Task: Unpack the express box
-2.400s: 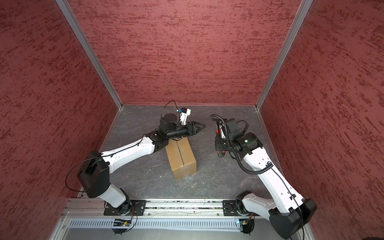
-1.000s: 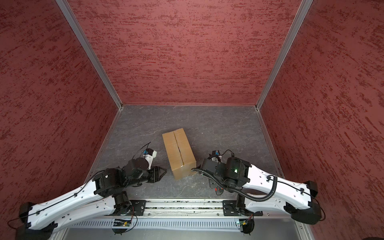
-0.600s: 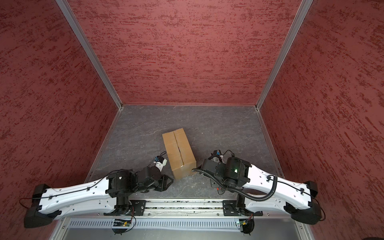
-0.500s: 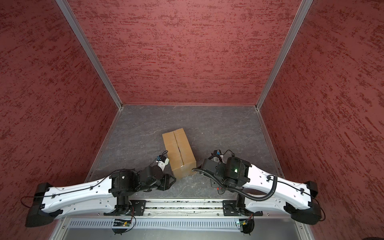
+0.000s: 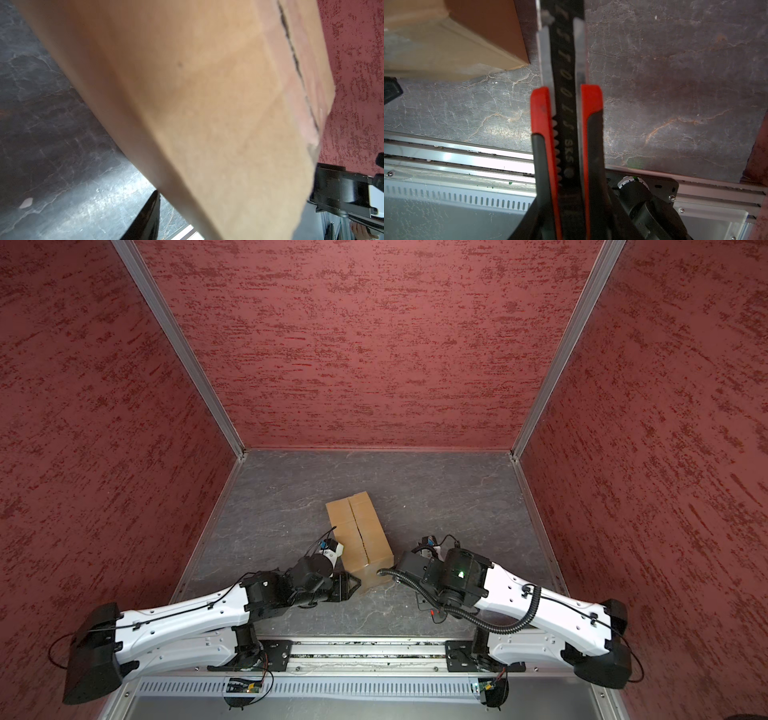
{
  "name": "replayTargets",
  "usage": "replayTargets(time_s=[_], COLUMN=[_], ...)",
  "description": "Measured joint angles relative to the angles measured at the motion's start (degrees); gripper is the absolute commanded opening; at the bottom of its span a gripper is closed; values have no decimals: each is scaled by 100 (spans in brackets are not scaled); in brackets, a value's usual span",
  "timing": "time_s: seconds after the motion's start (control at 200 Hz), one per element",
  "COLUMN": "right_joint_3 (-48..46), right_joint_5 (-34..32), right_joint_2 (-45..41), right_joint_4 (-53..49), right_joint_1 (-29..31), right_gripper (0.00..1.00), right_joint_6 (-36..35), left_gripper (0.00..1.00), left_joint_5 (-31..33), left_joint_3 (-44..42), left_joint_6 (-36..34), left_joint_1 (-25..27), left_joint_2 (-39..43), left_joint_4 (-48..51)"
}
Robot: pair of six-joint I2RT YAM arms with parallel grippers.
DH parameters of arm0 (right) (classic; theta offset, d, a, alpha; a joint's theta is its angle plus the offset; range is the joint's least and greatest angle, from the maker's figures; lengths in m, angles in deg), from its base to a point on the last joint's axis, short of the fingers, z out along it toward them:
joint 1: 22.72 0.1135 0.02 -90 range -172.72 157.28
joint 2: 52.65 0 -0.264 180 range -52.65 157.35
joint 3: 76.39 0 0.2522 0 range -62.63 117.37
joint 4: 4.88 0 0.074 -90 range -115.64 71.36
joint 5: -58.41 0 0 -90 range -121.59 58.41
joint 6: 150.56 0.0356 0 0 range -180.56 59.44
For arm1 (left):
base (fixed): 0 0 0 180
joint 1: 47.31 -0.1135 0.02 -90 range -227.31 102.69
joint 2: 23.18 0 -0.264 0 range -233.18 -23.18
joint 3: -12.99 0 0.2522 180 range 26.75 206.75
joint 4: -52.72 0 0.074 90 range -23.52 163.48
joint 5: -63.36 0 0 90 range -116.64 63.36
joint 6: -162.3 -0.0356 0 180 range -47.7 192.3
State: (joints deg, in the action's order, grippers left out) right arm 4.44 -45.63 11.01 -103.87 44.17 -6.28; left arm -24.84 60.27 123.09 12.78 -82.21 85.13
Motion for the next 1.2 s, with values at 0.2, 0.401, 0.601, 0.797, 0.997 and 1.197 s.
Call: replayTargets(time_s=[0.2,0.401,0.601,0.797,0.997,1.197], right_joint_3=[76,140,188,188,186,105], right_joint_5=[46,76,133,269,404,503], right_joint_2=[136,313,555,758,787,807], right_joint_4=[57,201,420,629,852,1056], right_joint_1=[-9,-26,-33,-35,-35,-37], right_gripper=[5,5,5,5,5,5], right_joint_6=[-151,-326,-533,-684,-737,-767], left_gripper=[47,47,50,57,68,81], left_joint_5=[-208,-494,-671,-688,-610,-575], left_joint_3=[-11,-11,-9,-9,2,79], left_joint_6=[-168,-330,-415,-459,-544,-664], left_joint_1=[-422,-741,-776,-776,-785,-938], left_joint_2=[-229,-669,-686,-52,485,638], left_joint_4=[-435,-990,-1207,-1049,-693,-490])
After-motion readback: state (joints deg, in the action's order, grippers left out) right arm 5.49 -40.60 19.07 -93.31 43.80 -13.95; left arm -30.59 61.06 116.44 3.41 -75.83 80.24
